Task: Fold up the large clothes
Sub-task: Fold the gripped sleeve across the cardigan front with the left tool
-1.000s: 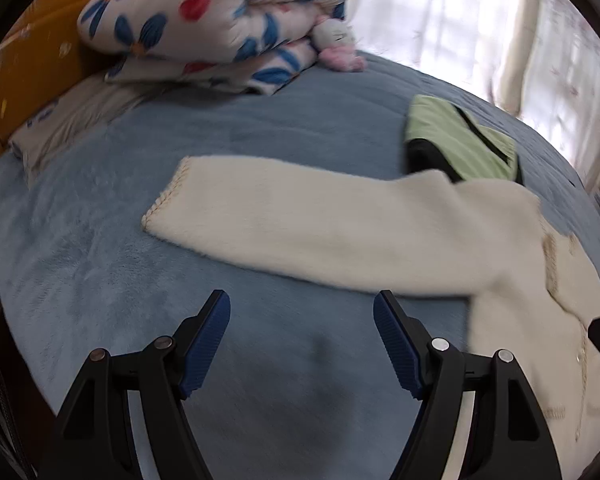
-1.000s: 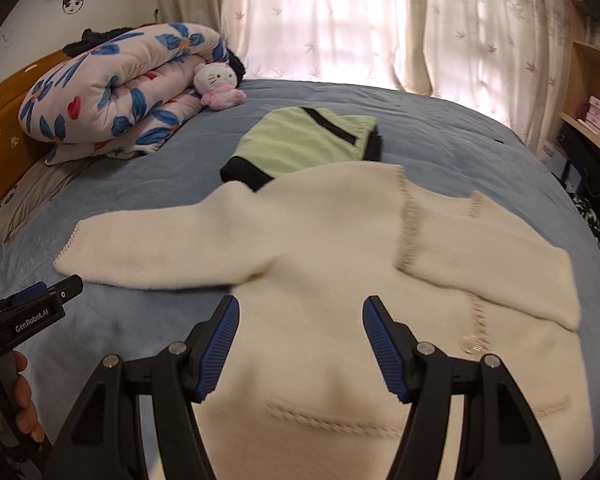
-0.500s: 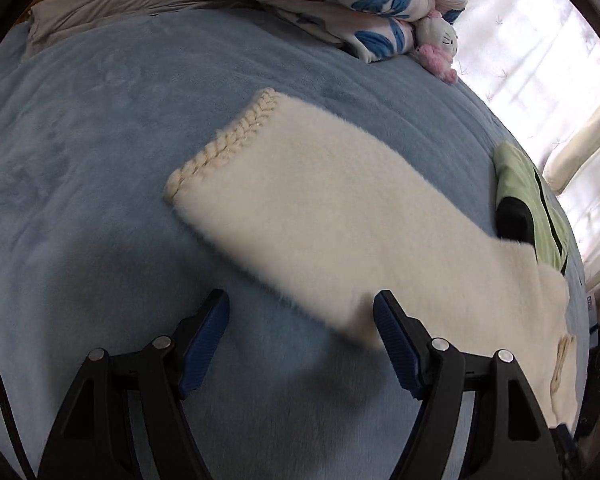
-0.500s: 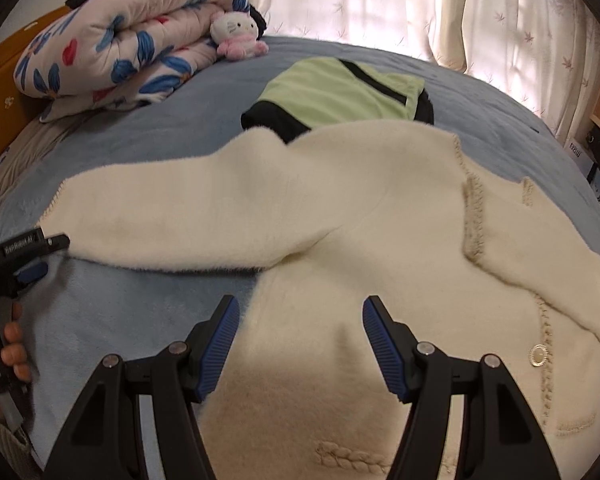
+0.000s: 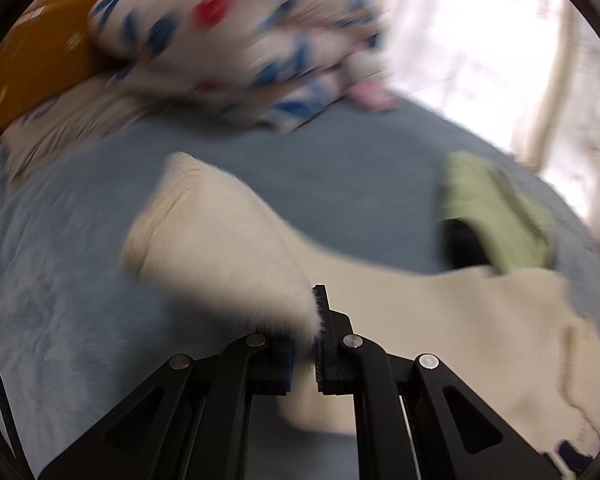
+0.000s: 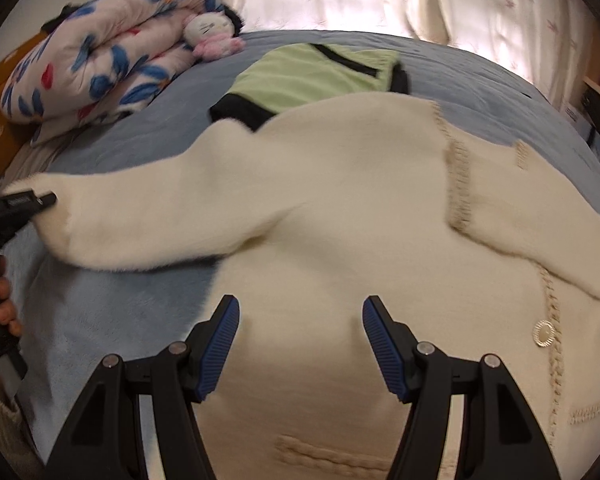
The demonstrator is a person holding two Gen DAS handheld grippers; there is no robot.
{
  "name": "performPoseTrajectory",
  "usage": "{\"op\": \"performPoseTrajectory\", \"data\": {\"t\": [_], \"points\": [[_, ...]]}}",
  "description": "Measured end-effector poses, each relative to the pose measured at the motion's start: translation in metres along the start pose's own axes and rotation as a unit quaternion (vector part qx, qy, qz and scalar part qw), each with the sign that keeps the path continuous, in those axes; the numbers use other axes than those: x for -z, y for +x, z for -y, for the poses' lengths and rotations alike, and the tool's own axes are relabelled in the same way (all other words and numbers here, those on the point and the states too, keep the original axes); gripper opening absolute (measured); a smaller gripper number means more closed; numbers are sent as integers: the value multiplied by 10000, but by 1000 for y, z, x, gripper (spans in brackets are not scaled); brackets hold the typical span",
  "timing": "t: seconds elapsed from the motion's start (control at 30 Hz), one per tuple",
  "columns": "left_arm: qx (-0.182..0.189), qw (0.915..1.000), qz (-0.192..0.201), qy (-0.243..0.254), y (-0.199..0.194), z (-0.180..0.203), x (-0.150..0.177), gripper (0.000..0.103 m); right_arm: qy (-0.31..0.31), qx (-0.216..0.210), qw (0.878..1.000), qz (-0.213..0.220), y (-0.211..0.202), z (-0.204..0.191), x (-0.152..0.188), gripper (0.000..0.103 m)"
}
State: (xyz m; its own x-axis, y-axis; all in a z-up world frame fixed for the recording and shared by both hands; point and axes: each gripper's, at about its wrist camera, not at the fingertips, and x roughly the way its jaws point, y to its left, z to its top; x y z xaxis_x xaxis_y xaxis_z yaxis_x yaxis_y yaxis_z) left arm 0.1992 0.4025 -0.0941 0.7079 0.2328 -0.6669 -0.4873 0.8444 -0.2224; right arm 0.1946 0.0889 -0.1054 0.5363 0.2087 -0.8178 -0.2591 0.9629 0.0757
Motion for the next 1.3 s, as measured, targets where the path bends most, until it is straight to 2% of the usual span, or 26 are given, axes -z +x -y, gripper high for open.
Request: {"op": "performPoseTrajectory", "data": {"t": [0.1,0.23,0.33,0.43,0.47,0.5,0.57,0.63,0.7,0.8,0.87,0.97,1.07,1.3], "points": [[607,9967,180,504,-36,65,5,5,298,13,9995,78,-10,26,1,64],[1478,9812,-39,1242,-58,161,32,6,787,168,9964,261,-30,78,8,64],[2059,9619,-653,1678,-52,226,79,6,1069,388,9929,338,-40,116,14,64],[2123,9487,-1243,1984,-29,261,121,10,1379,516,9890,157,-39,155,22,65],[2088,9438,-1499,2078,-19,269,136,17,1488,496,9876,117,-40,165,26,65],[2056,9387,-1773,2124,-11,274,150,25,1573,466,9864,98,-40,172,29,65],[1997,9358,-1962,2144,-5,273,160,29,1699,399,9846,73,-40,184,34,65],[2034,9353,-1942,2148,-10,270,162,32,1793,295,9833,60,-40,191,37,65],[2126,9354,-1924,2069,-18,265,157,49,1883,82,9821,60,-38,193,37,65],[2137,9394,-1704,2071,-37,254,149,61,1939,-238,9807,73,-36,190,36,65],[2134,9418,-1538,2094,-51,244,149,62,1931,-491,9799,67,-35,182,32,65],[2187,9399,-1374,2233,-63,236,142,67,2039,-861,9752,60,-33,176,26,67],[2121,9419,-1332,2238,-68,228,140,67,2055,-869,9748,-23,-23,173,21,69],[1994,9506,-1437,1898,-58,204,134,67,1948,-711,9775,-390,26,168,0,69]]}}
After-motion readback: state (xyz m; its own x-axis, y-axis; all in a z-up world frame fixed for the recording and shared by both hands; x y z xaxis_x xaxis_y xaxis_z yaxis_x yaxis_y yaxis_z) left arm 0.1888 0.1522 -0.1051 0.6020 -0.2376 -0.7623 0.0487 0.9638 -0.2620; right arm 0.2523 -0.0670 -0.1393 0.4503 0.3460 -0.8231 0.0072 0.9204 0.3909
